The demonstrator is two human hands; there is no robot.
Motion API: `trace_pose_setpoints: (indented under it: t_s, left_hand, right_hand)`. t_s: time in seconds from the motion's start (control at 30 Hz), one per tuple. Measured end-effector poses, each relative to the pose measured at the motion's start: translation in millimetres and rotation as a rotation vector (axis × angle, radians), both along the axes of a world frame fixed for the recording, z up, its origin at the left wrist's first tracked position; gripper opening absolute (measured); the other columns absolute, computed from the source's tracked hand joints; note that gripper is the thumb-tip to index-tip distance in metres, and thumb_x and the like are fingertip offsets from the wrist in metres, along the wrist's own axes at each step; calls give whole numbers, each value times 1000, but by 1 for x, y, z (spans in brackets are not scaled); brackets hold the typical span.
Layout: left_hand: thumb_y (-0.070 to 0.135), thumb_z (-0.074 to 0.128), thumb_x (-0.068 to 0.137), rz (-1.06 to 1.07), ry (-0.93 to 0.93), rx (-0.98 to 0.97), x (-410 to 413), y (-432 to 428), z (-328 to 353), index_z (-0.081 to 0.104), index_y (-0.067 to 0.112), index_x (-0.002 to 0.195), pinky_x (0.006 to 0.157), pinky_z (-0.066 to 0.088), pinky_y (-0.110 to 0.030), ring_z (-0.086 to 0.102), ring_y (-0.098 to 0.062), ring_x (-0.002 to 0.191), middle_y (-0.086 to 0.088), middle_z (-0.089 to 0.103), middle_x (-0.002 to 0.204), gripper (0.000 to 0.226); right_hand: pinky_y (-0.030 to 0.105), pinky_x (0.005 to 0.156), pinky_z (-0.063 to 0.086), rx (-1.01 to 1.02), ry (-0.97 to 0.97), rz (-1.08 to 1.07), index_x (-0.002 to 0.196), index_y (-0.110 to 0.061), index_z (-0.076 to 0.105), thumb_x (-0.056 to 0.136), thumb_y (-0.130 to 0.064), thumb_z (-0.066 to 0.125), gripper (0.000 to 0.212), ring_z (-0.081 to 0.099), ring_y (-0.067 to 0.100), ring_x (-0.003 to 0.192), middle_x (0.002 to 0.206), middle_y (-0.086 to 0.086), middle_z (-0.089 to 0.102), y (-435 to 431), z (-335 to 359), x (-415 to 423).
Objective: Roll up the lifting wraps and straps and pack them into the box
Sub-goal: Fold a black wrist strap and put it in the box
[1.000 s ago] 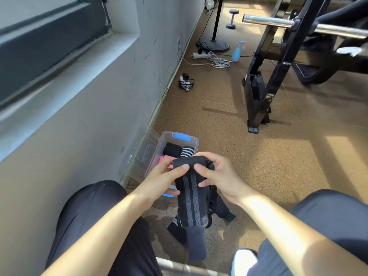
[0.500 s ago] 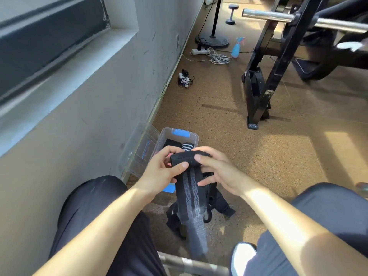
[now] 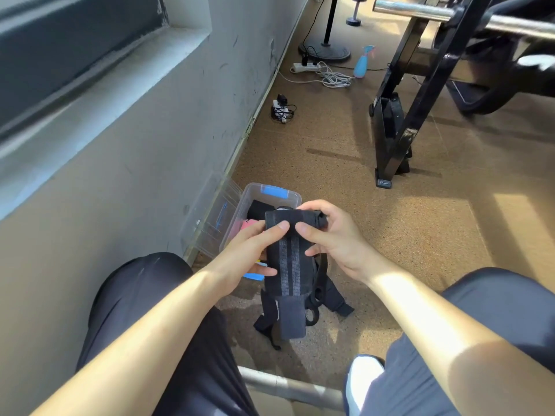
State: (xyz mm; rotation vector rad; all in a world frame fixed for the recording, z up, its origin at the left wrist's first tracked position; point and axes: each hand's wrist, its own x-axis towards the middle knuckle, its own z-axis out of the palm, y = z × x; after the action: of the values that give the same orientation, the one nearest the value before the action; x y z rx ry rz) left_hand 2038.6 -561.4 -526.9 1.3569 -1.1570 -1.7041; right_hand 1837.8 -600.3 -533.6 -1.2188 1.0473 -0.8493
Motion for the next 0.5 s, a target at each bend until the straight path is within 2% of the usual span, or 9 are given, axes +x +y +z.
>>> trace_pose_setpoints:
  t_s: [0.07, 0.17, 0.3, 0.4, 0.5]
  left_hand:
    - [51, 57, 99, 20, -10, -19, -2, 0, 2, 66, 35, 124, 77, 60, -31, 73, -11, 104, 9, 76, 116, 31]
    - [47, 58, 100, 87, -50, -61, -3, 0, 1, 69, 28, 119, 64, 55, -25, 73, -10, 100, 0, 75, 115, 29]
    - [38, 65, 98, 132, -72, -106, -1, -1, -3, 70, 24, 116, 58, 51, -23, 70, -15, 100, -3, 74, 114, 23]
    - [27, 68, 98, 141, -49, -131, 0, -3, -4, 68, 22, 118, 60, 53, -26, 71, -20, 106, -6, 72, 119, 21]
    - [17, 69, 97, 116, -27, -172, 1, -3, -4, 66, 21, 121, 62, 54, -25, 71, -17, 102, -8, 72, 120, 25]
  right_hand:
    - [29, 64, 57, -29, 29, -3, 120, -20, 65, 89, -9, 77, 34, 73, 17, 93, 117, 10, 70, 1, -1, 0]
    - [29, 68, 58, -39, 57, 21, 119, -23, 65, 86, -2, 78, 41, 71, 15, 89, 115, 8, 70, 2, -1, 0]
    - [35, 70, 60, -10, 69, 53, 118, -27, 65, 85, 1, 78, 46, 72, 19, 93, 120, 10, 67, 3, -1, 1]
    - [39, 68, 61, 76, 61, 72, 126, -26, 61, 88, -9, 79, 46, 73, 23, 103, 124, 8, 67, 4, 2, 1]
    - [40, 67, 60, 171, 38, 95, 129, -22, 60, 95, -33, 71, 38, 74, 27, 104, 122, 8, 70, 6, 6, 1]
